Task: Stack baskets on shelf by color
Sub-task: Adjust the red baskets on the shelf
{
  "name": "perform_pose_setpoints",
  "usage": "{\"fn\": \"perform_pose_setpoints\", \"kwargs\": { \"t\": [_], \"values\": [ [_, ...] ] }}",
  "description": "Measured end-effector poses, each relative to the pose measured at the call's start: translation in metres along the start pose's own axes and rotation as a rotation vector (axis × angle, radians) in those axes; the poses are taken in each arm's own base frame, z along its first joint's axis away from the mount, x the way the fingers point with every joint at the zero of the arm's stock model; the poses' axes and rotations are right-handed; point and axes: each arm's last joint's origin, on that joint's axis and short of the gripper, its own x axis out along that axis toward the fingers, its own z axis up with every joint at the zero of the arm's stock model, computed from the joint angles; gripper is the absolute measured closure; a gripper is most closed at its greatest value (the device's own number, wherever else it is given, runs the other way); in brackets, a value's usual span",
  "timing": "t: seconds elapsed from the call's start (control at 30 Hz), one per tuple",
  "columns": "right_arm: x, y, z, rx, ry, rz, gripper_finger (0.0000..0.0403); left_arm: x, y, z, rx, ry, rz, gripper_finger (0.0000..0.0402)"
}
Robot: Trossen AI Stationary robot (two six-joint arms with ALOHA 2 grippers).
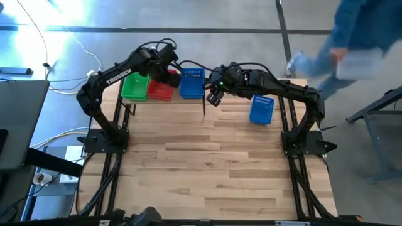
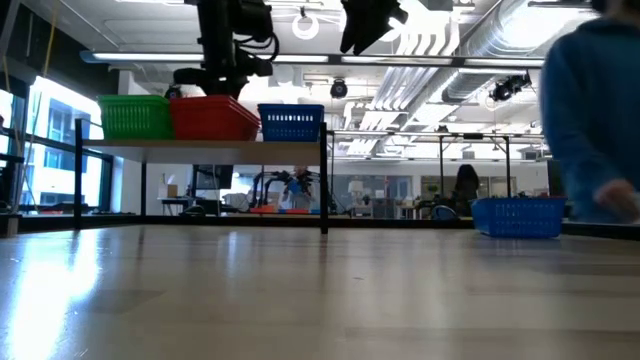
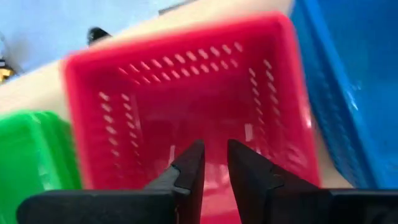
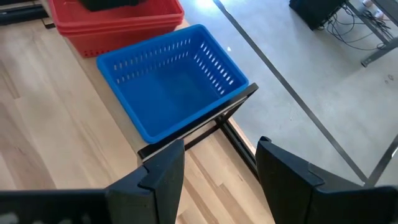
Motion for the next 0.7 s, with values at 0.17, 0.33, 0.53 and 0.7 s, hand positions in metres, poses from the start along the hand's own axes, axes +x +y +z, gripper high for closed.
{"fn": "perform_pose_setpoints", "kwargs": {
  "t": [0.17, 0.33, 0.53, 0.7],
  "values": [
    [0.0, 0.0, 0.0, 0.0, 0.0, 0.0, 0.022, -0.004, -0.013, -0.013, 0.036, 0.042, -0.006, 0.0339],
    [0.0, 0.0, 0.0, 0.0, 0.0, 0.0, 0.022, -0.006, -0.02, -0.02, 0.072, 0.063, -0.003, 0.0339],
    [0.0, 0.0, 0.0, 0.0, 0.0, 0.001, 0.022, -0.008, -0.026, -0.025, 0.06, 0.067, -0.01, 0.0339],
    [0.0, 0.0, 0.0, 0.0, 0.0, 0.002, 0.022, -0.008, -0.027, -0.025, 0.056, 0.07, -0.017, 0.0339]
  ]
}}
